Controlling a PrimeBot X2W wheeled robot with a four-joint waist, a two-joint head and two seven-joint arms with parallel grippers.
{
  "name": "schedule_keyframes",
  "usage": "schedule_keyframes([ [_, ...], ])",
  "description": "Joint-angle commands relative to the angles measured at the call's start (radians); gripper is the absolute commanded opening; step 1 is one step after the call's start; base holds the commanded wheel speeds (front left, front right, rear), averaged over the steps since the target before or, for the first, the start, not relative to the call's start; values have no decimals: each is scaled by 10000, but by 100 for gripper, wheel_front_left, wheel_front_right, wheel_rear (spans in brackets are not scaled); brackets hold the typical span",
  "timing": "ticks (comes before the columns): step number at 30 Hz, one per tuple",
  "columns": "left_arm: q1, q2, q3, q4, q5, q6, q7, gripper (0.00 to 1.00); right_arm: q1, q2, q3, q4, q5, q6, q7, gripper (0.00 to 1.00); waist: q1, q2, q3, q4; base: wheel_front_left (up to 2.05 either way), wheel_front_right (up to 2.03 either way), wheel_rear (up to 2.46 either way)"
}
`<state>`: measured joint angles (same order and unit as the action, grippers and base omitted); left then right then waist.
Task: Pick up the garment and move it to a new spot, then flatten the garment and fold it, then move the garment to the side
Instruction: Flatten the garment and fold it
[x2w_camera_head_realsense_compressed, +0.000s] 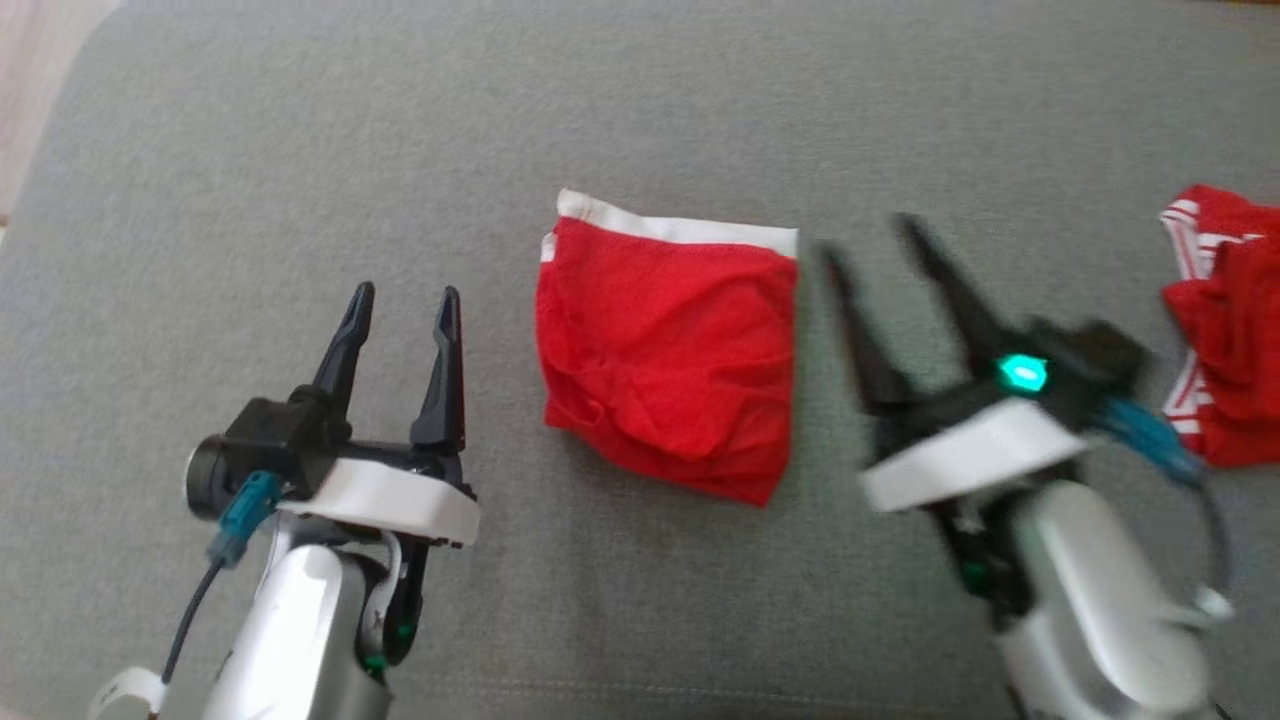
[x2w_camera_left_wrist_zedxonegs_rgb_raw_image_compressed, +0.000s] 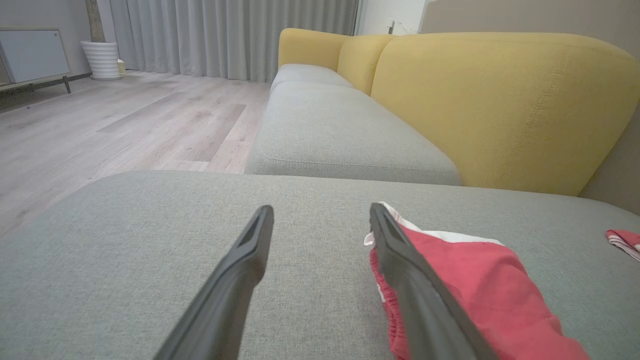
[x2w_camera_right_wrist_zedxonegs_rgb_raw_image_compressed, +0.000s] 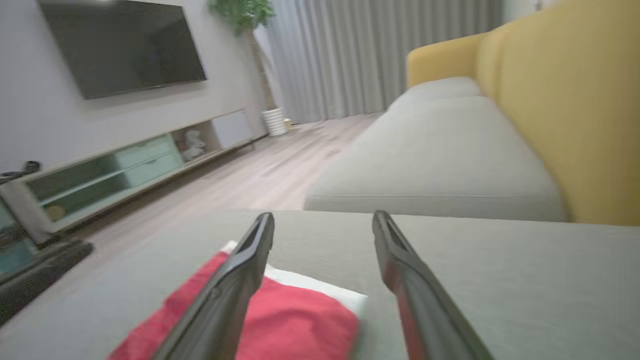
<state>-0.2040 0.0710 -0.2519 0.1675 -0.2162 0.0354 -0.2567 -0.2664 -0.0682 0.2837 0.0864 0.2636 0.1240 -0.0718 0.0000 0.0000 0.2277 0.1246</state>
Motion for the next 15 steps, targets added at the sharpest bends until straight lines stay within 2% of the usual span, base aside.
schedule_keyframes([
  [1, -40, 232, 347, -333, 105, 59, -51, 100, 136, 179, -28, -458, -144, 67, -64, 100, 0, 0, -136, -155, 0, 0, 0],
  [7, 106, 451, 405, -490, 184, 46, -51, 100, 1383, 179, -2001, -1491, -967, 67, 80, 100, 0, 0, -193, -452, 0, 0, 0],
  [15, 128, 648, 455, -591, 159, 80, -28, 100, 2231, 179, -2767, -2427, -1123, 67, 418, 100, 0, 0, -81, -638, 0, 0, 0],
])
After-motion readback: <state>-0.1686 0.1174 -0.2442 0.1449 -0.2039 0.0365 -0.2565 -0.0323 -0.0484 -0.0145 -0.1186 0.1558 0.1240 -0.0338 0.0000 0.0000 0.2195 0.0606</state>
